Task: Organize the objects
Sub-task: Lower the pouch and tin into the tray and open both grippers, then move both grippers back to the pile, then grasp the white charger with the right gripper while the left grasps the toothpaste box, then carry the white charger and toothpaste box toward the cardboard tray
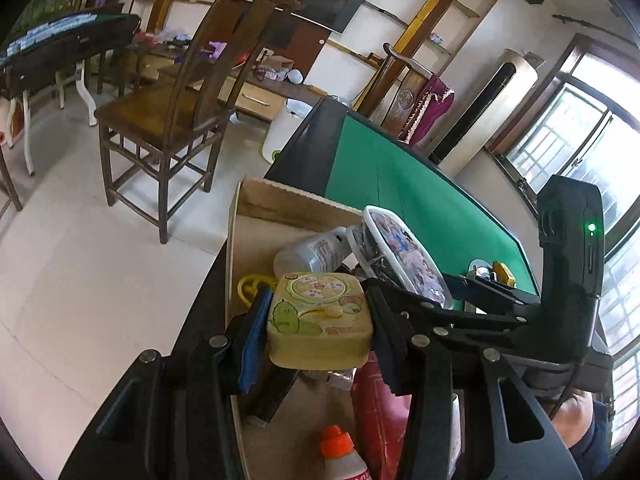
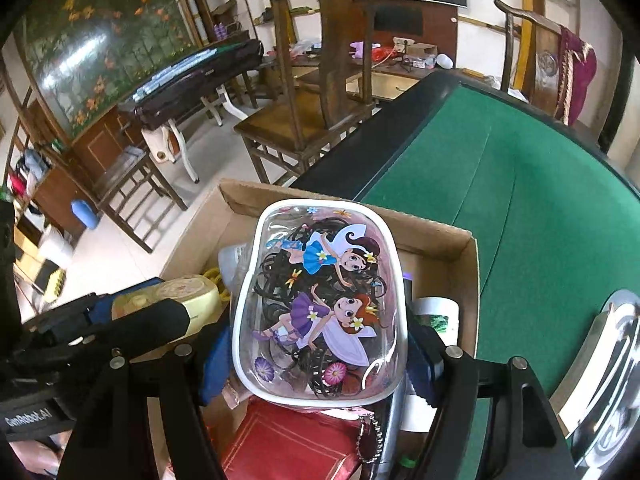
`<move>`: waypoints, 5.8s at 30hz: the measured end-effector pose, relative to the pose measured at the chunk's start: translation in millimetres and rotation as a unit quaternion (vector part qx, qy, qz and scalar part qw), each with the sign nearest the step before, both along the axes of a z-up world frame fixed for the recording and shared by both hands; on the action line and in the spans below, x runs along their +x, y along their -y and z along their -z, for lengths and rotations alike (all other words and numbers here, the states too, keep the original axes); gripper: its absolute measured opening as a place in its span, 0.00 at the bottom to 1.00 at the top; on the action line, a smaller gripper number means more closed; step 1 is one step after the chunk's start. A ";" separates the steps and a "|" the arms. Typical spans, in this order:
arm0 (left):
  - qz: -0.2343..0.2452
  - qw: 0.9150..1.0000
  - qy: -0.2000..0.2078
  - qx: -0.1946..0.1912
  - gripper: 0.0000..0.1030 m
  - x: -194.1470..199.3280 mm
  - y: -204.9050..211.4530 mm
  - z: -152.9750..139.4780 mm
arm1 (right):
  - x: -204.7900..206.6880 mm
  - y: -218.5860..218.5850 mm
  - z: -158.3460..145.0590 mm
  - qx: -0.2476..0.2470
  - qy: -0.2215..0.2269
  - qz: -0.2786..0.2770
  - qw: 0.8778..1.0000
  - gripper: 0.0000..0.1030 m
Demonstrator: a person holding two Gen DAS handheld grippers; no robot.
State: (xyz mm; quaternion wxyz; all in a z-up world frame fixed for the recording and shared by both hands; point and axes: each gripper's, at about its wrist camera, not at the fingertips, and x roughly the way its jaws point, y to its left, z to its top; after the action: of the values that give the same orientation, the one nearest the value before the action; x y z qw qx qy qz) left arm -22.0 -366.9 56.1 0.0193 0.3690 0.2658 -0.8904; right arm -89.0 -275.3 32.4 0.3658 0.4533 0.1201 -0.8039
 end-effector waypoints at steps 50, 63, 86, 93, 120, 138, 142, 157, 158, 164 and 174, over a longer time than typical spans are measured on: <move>0.002 1.000 -0.013 -0.007 0.45 43.6 -67.5 -45.6 | 57.1 -164.9 -43.8 -0.149 0.054 -0.025 0.987 0.81; 0.136 0.990 0.008 -0.033 0.46 -14.3 -221.4 -30.7 | 4.1 -379.1 6.5 -0.188 0.080 0.146 0.968 0.85; 0.175 0.973 0.099 -0.110 0.45 -143.6 -272.8 0.7 | 42.8 -305.9 32.9 -0.047 0.007 -0.018 0.999 0.50; 0.192 0.946 0.134 -0.224 0.45 -180.7 -302.6 18.5 | 40.8 -305.4 36.0 -0.027 -0.013 -0.016 0.999 0.51; 0.084 0.982 -0.011 -0.168 0.15 -59.5 -291.0 10.9 | 36.0 -319.9 21.2 -0.050 -0.045 0.074 0.995 0.48; 0.064 0.964 -0.066 -0.249 0.16 -30.9 -307.1 3.7 | 51.4 -326.6 -7.6 -0.096 -0.070 0.124 0.985 0.48; 0.063 0.962 -0.069 -0.256 0.16 -28.6 -309.0 2.6 | 55.4 -326.4 -10.1 -0.101 -0.070 0.125 0.985 0.48; 0.049 0.956 -0.090 -0.274 0.16 -9.4 -310.4 -2.7 | 74.5 -322.2 -24.1 -0.129 -0.078 0.127 0.980 0.48; 0.047 0.956 -0.093 -0.274 0.16 -6.3 -309.4 -3.4 | 75.4 -321.8 -24.7 -0.131 -0.078 0.126 0.980 0.48; 0.032 0.952 -0.113 -0.283 0.16 9.6 -305.5 -10.5 | 82.5 -317.3 -28.4 -0.141 -0.079 0.127 0.979 0.48; 0.009 0.950 -0.136 -0.281 0.16 32.0 -295.3 -20.8 | 96.4 -300.2 -34.1 -0.155 -0.082 0.123 0.977 0.48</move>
State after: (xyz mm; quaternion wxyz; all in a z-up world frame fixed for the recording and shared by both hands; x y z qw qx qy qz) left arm 10.0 -71.6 76.9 0.0783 0.2264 0.0016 -0.9709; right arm 7.4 25.0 66.5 0.3191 0.3350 -0.0329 -0.8860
